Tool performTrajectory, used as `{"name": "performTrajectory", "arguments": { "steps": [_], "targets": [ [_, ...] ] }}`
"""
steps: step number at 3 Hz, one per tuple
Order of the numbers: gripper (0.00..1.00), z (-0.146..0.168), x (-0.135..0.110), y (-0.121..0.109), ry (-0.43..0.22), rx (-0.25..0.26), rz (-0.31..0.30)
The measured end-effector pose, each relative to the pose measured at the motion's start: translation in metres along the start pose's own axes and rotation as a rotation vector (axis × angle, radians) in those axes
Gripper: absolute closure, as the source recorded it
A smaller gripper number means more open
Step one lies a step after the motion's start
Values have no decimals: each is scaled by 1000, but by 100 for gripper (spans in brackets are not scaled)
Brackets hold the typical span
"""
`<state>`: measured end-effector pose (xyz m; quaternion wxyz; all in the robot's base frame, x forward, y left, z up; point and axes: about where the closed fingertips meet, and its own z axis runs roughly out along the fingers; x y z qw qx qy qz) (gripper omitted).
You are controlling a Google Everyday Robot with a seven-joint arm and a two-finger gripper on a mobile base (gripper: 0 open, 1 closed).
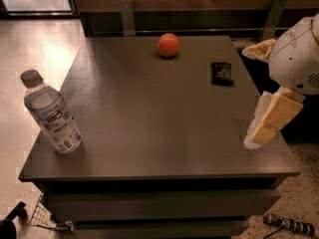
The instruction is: Pick blue plastic bottle
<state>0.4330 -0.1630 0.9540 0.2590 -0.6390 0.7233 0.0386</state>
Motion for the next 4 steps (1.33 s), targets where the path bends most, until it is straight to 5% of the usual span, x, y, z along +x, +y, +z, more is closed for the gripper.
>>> {"name": "performTrajectory", "arguments": {
  "steps": [1, 2, 4],
  "targets": [
    [0, 50, -26, 16, -197, -53, -45],
    [0, 84, -84, 42, -397, -133, -55],
    [0, 120, -164, 75, -557, -217, 27]
  ]
}}
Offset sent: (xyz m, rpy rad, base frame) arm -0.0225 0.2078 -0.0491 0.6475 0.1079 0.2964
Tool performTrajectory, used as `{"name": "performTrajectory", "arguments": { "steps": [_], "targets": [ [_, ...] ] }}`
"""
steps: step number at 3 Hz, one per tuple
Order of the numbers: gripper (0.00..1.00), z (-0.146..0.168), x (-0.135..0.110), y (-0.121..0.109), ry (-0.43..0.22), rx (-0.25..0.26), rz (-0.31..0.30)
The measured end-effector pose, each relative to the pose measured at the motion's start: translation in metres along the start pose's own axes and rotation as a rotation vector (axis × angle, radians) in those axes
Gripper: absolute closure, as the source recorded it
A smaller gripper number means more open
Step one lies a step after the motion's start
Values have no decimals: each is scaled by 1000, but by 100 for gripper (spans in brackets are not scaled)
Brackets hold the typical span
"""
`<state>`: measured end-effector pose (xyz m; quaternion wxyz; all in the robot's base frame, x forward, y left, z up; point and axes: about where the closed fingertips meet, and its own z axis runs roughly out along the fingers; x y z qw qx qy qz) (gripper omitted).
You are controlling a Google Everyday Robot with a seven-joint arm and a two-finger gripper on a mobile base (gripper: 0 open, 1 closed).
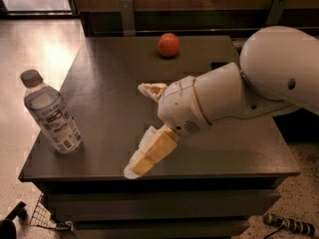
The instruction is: Pick blue plastic bottle
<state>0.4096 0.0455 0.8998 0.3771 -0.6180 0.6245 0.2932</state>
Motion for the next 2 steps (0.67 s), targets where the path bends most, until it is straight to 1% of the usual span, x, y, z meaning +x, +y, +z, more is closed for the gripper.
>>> {"name": "performTrajectory", "arguments": {
  "steps": [1, 2],
  "targets": [
    [0, 0, -3, 0, -1, 5, -5],
    [0, 8, -6, -3, -61, 41, 8]
  ]
}}
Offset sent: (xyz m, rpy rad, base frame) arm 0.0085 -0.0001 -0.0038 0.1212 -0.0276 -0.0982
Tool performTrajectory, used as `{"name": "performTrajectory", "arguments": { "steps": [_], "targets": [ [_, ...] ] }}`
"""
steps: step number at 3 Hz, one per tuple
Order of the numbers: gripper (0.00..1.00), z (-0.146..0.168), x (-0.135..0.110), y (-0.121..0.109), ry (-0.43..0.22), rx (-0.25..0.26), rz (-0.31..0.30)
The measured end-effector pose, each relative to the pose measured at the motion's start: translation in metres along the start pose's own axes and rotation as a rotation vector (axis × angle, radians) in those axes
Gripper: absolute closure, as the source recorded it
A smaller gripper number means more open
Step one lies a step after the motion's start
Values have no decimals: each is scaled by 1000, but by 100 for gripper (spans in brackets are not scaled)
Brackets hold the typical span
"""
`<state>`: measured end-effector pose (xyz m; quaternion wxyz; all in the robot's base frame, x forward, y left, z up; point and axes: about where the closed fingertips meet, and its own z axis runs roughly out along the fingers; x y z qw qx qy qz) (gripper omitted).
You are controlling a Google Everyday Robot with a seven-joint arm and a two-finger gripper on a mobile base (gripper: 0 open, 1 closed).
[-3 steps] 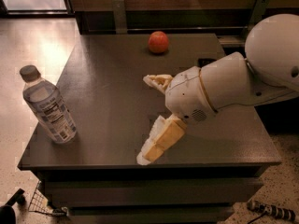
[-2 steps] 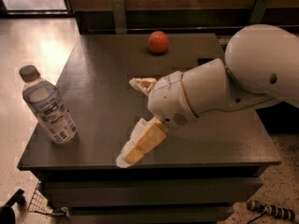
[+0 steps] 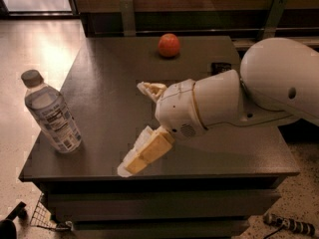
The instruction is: Pick blue plastic bottle
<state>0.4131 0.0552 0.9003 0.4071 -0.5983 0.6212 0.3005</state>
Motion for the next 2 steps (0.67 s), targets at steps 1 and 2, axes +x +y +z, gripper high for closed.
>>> {"name": "performTrajectory", "arguments": {
  "steps": [1, 2],
  "targets": [
    [0, 25, -2, -17, -87, 27, 23],
    [0, 61, -7, -31, -184, 20, 53]
  ]
}}
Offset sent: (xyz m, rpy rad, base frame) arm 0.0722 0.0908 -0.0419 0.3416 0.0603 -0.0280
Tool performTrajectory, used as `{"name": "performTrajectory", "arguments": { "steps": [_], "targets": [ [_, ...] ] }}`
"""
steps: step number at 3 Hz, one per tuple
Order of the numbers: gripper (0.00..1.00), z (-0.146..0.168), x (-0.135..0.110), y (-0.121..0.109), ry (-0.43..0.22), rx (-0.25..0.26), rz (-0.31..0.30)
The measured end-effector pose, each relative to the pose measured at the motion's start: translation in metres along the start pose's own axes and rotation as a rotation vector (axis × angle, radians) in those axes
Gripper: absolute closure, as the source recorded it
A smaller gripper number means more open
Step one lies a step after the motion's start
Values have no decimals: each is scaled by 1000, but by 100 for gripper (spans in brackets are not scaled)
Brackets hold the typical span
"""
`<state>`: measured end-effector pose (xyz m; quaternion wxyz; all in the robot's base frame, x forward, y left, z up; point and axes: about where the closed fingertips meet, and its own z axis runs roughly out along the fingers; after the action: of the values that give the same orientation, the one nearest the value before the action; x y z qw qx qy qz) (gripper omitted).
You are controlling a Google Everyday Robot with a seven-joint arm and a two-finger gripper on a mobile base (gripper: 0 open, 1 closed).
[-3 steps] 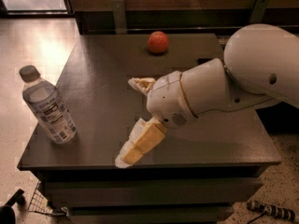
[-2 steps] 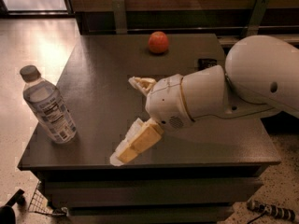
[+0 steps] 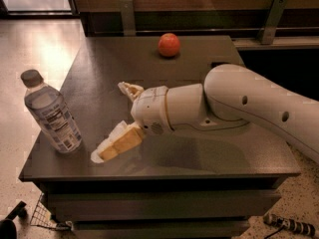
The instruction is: Pick blue plastic bottle
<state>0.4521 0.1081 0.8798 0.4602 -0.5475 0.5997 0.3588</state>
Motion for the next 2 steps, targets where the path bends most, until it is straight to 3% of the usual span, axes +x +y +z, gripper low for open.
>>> {"name": "performTrajectory", "arguments": {
  "steps": [1, 2],
  "targets": [
    [0, 42, -2, -10, -107, -37, 38],
    [0, 68, -8, -12, -160, -73, 50]
  ]
}}
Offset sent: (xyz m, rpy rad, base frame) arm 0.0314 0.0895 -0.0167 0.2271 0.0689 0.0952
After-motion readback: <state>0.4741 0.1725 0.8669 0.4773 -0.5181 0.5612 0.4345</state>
